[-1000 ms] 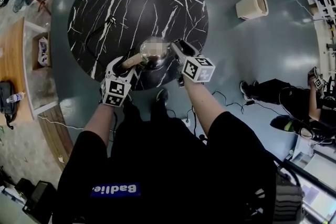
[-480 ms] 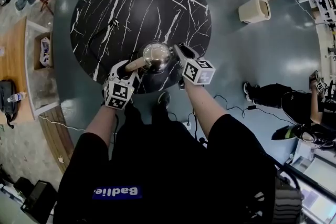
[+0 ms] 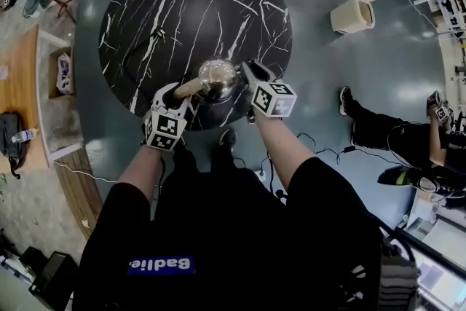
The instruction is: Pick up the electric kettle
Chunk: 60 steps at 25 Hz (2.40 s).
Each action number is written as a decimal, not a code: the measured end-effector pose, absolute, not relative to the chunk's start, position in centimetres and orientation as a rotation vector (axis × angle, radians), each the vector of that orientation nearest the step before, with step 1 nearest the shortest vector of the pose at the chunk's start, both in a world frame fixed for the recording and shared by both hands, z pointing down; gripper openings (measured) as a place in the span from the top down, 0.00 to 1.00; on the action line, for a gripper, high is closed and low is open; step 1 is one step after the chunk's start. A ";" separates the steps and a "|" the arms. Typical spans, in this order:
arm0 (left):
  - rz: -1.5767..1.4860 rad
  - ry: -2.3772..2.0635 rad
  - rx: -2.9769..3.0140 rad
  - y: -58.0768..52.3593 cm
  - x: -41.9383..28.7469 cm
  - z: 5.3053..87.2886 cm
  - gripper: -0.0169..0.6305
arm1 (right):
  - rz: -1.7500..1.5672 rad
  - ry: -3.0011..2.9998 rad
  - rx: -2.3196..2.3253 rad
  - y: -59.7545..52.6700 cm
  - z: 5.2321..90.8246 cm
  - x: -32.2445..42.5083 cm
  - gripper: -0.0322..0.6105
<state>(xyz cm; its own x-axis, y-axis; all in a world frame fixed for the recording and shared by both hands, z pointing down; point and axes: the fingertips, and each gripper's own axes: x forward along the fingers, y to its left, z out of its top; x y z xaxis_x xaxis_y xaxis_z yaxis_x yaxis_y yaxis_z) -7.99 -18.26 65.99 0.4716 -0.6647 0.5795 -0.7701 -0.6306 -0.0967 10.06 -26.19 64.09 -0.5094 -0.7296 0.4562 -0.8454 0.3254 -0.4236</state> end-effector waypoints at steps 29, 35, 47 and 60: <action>0.653 -1.281 2.681 -13.4 -7.9 51.0 0.79 | 0.911 -2.629 1.511 -19.9 48.6 10.7 0.84; 0.609 -1.278 2.725 -11.2 -7.9 47.8 0.79 | 0.853 -2.676 1.510 -17.3 45.7 10.8 0.84; 0.590 -1.240 2.760 -7.2 -7.5 45.3 0.79 | 0.803 -2.711 1.518 -12.3 43.5 11.3 0.84; 0.549 -1.216 2.752 -6.1 -6.6 45.3 0.79 | 0.779 -2.711 1.526 -11.0 43.6 12.2 0.84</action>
